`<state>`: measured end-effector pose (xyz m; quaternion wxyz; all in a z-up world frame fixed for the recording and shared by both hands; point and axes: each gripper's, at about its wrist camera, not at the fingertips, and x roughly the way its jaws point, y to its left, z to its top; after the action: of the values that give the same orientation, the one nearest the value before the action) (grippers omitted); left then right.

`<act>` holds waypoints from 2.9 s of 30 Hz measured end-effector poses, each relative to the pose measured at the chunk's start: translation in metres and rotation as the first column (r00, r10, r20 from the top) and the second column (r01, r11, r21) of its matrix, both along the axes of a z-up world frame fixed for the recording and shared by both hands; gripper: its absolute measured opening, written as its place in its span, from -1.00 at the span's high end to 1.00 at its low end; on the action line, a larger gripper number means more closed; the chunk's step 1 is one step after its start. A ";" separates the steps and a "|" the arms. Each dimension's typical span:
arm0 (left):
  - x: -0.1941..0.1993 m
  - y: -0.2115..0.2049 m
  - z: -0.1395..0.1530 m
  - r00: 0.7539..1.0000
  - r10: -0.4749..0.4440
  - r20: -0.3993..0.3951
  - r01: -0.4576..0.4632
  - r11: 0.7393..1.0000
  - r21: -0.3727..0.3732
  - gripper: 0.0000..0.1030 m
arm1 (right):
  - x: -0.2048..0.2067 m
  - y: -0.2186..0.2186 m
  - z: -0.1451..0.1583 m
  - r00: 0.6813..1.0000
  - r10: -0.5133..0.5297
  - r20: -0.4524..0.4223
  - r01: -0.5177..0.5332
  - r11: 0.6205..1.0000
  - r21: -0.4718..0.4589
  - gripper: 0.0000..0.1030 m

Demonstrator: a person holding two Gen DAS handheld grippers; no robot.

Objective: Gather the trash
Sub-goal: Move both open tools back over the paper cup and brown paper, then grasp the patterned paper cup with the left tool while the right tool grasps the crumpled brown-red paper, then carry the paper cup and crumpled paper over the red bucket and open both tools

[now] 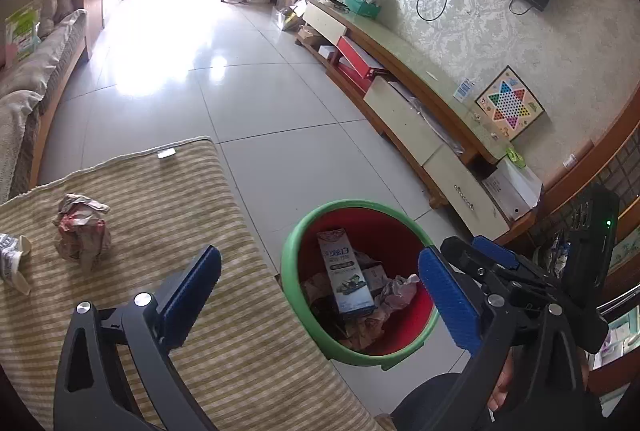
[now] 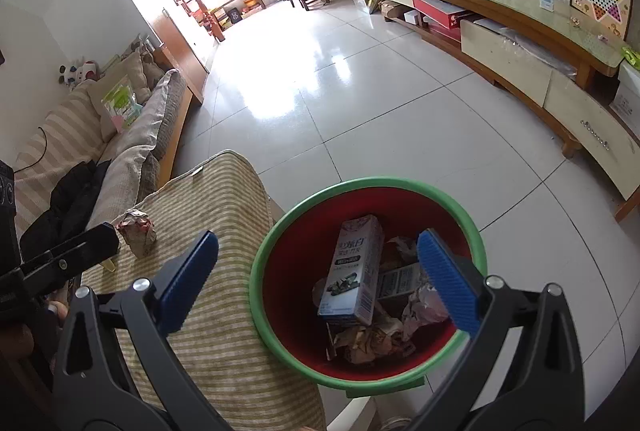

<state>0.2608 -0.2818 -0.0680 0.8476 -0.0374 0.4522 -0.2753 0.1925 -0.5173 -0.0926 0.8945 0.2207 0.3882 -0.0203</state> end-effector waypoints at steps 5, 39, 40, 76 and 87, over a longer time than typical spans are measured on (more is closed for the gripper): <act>0.002 0.041 0.004 0.998 0.069 -0.006 -0.069 0.998 0.009 -0.84 | 0.004 0.027 0.014 0.999 0.036 0.014 -0.036 0.999 -0.022 -0.91; 0.019 0.303 -0.045 0.868 0.491 -0.081 -0.490 0.871 0.029 -0.84 | 0.096 0.279 0.013 0.924 0.378 -0.053 -0.382 0.910 -0.160 -0.91; 0.025 0.303 -0.049 0.862 0.497 -0.096 -0.497 0.867 0.026 -0.84 | 0.102 0.280 0.010 0.924 0.378 -0.058 -0.383 0.910 -0.161 -0.91; 0.135 0.274 -0.132 0.717 0.642 -0.272 -0.631 0.763 0.139 -0.10 | 0.200 0.331 -0.080 0.882 0.410 -0.232 -0.445 0.886 -0.130 -0.06; 0.122 0.268 -0.114 0.810 0.558 -0.183 -0.532 0.829 0.172 0.12 | 0.176 0.316 -0.060 0.887 0.421 -0.193 -0.440 0.895 -0.071 0.10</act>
<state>0.3830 -0.0133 -0.1823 0.8346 -0.1486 0.5303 0.0115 0.3688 -0.2013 -0.1530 0.8507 0.0757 0.5015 0.1378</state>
